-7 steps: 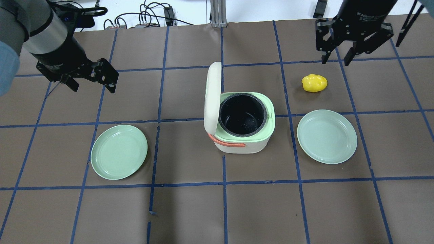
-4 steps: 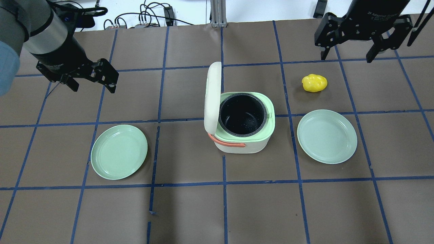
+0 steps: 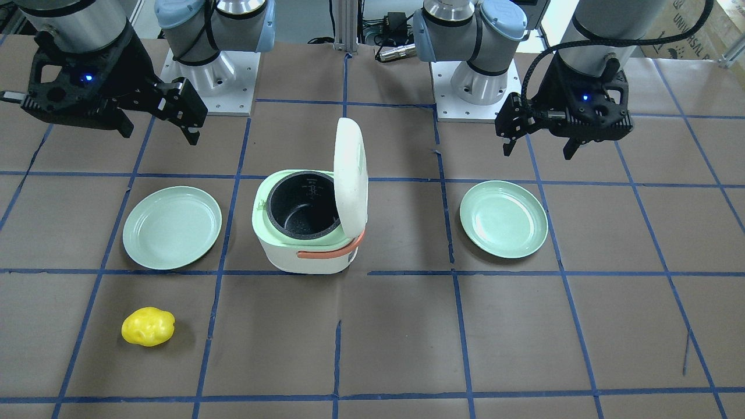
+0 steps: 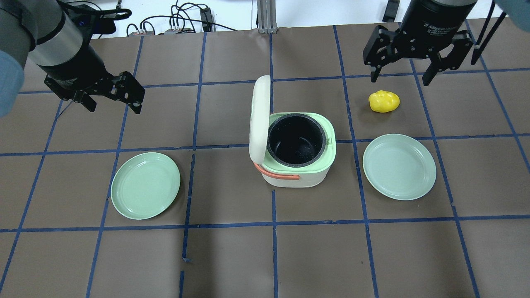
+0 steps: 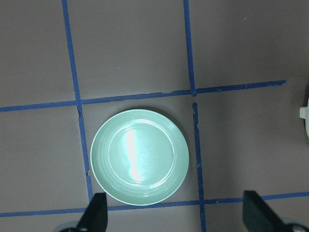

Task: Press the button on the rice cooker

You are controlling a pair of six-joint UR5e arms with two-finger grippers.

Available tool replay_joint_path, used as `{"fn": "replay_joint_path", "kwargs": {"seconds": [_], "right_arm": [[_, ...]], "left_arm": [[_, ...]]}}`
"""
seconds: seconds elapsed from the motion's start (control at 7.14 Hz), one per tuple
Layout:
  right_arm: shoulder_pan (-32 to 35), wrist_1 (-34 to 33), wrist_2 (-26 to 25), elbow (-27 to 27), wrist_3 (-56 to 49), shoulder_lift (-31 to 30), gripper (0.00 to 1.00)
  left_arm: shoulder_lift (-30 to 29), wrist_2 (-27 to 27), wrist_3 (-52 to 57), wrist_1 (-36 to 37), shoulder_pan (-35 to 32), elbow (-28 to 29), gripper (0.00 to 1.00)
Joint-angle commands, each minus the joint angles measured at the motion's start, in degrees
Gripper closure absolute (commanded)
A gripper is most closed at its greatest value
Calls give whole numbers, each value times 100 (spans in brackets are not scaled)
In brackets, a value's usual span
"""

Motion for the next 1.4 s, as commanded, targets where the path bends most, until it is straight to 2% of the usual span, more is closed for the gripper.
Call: {"fn": "replay_joint_path", "kwargs": {"seconds": [0.0,0.42,0.56,0.7,1.26], "right_arm": [[51,-13,-52,20,3,57,0],[33,-75,-61,73,12,57,0],[33,-466,-209,169,3,57,0],[24,-540,-297,326,3,-4,0],[-11,-497,-228,275,-234,-13,0]], "left_arm": [[0,0,0,1,0,0,0],[0,0,0,1,0,0,0],[0,0,0,1,0,8,0],[0,0,0,1,0,9,0],[0,0,0,1,0,8,0]]}}
